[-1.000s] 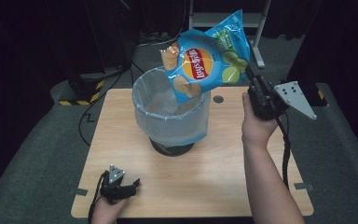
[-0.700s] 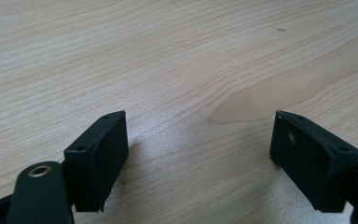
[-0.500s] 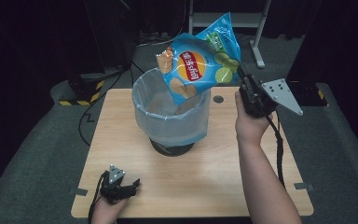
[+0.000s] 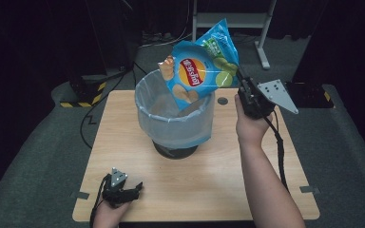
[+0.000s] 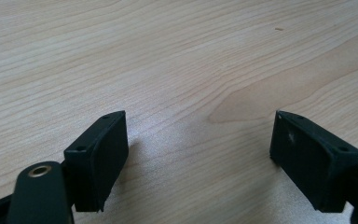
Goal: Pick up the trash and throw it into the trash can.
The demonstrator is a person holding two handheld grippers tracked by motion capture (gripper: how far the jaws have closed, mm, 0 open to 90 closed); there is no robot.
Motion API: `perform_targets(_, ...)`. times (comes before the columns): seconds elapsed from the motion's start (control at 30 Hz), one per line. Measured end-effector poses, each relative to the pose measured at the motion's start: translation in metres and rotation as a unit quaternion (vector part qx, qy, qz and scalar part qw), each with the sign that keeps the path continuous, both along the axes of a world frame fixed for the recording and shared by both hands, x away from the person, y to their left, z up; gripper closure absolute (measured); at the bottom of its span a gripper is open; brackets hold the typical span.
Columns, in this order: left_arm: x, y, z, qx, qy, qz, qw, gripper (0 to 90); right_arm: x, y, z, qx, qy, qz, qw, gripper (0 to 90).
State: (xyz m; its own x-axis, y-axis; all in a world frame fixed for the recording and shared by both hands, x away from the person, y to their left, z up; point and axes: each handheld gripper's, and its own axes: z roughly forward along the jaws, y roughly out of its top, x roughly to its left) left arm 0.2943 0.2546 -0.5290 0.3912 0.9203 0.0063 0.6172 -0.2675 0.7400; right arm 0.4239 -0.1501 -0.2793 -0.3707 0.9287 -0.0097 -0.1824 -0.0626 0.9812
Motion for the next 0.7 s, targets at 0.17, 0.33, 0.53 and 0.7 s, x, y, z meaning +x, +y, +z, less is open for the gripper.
perform_targets(0.17, 0.000, 0.000, 0.000, 0.000, 0.000, 0.000, 1.0000, 19.2, 0.001, 0.003, -0.002, -0.006, 0.002, 0.001, 1.0000, 87.7)
perform_targets(0.33, 0.000, 0.000, 0.000, 0.000, 0.000, 0.000, 1.0000, 19.2, 0.002, 0.005, -0.002, -0.006, 0.006, 0.005, 1.0000, 87.3)
perform_targets(0.53, 0.000, 0.000, 0.000, -0.001, 0.000, 0.000, 1.0000, 19.2, 0.003, 0.011, -0.001, -0.010, 0.005, 0.010, 0.9999, 87.4)
perform_targets(0.7, 0.000, 0.000, 0.000, -0.001, 0.000, 0.000, 1.0000, 19.2, 0.003, 0.016, 0.000, -0.012, 0.003, 0.015, 0.9998, 87.0)
